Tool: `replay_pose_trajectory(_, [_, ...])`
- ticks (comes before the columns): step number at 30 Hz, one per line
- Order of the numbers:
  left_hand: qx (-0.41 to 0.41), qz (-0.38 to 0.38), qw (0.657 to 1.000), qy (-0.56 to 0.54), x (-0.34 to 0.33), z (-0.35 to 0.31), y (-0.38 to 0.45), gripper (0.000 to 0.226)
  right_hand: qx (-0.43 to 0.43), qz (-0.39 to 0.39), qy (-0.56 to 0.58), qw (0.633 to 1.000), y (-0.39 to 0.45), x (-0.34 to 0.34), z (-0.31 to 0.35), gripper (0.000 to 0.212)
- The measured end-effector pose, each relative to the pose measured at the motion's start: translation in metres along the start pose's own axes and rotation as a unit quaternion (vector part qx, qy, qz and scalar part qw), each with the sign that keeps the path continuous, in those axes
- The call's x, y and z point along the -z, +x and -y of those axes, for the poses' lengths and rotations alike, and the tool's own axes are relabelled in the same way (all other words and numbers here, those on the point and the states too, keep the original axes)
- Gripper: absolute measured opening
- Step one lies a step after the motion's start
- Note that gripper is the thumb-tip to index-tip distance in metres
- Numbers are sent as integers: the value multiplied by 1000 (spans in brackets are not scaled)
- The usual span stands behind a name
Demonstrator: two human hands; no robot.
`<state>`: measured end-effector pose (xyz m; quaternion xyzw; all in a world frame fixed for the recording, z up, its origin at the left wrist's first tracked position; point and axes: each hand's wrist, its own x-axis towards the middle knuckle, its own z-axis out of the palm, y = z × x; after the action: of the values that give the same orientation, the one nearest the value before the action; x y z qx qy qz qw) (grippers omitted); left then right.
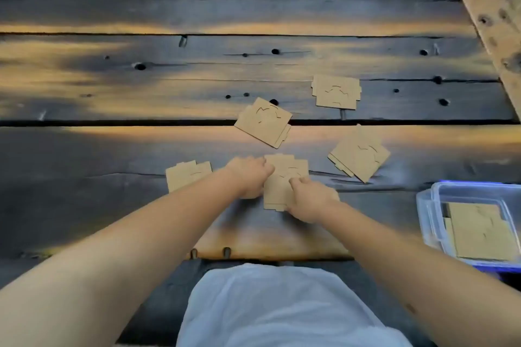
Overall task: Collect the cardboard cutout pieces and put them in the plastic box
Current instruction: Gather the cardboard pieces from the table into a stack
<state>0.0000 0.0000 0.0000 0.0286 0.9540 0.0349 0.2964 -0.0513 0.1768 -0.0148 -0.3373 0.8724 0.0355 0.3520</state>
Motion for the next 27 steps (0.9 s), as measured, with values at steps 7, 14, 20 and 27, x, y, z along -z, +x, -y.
replay_pose_trajectory(7, [-47, 12, 996, 75, -39, -15, 22, 63, -22, -13, -33, 999, -2, -45, -1, 61])
replay_pose_trajectory(14, [-26, -22, 999, 33, -58, -30, 0, 61, -1, -14, -43, 999, 10, -33, -16, 71])
replay_pose_trajectory(20, [-118, -39, 992, -15, -87, -50, -18, 56, 56, 27, -81, 995, 28, -18, -28, 86])
replay_pose_trajectory(27, [-133, -71, 988, -43, -95, -39, -25, 53, 86, 12, -149, 985, 30, -17, -28, 84])
